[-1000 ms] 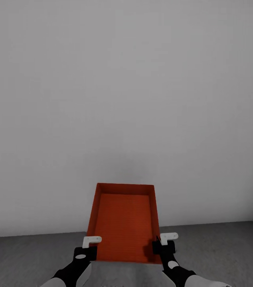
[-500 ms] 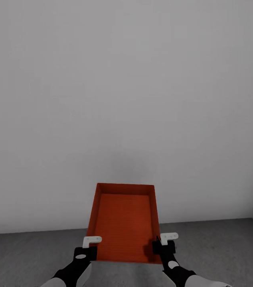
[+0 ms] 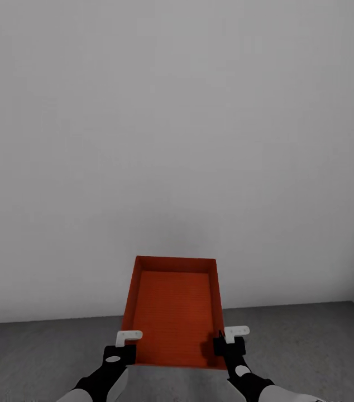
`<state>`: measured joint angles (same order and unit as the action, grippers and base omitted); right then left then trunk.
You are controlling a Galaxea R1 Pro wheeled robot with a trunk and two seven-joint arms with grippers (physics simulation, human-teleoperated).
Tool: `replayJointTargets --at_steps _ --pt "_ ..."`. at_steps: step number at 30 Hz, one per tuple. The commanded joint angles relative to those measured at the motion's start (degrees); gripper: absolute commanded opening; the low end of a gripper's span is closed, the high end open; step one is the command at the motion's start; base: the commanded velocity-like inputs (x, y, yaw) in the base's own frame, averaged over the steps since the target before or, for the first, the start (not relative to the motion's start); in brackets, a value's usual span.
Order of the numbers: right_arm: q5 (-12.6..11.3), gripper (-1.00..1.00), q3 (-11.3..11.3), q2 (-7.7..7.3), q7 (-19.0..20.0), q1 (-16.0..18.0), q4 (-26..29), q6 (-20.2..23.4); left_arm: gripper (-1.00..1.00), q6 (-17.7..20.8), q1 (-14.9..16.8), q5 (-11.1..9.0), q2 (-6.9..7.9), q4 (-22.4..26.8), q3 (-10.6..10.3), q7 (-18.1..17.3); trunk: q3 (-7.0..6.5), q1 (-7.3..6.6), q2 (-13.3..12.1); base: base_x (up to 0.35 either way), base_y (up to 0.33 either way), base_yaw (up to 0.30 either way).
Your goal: Move the two storage containers from the living room to the garage. In the garage, place one container on the floor and stack the other container on top of it (either order is fine).
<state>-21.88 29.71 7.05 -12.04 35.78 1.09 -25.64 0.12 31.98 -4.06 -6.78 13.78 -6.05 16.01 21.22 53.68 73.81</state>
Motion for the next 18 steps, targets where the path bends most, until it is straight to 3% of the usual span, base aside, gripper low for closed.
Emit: replayJointTargets --at_steps 1,18 --pt "-0.27 -1.00 -0.45 -0.46 -0.36 0.08 0.14 -0.37 -1.00 0.06 0.01 -0.95 0.10 -0.19 -0.68 0.64 0.15 0.00 0.04 0.000 0.000 0.000" --pt "-0.27 -1.00 -0.45 -0.46 -0.36 0.08 0.14 -0.37 -1.00 0.06 0.01 -0.95 0.11 -0.59 -0.65 0.55 1.66 0.00 0.04 0.000 0.000 0.000"
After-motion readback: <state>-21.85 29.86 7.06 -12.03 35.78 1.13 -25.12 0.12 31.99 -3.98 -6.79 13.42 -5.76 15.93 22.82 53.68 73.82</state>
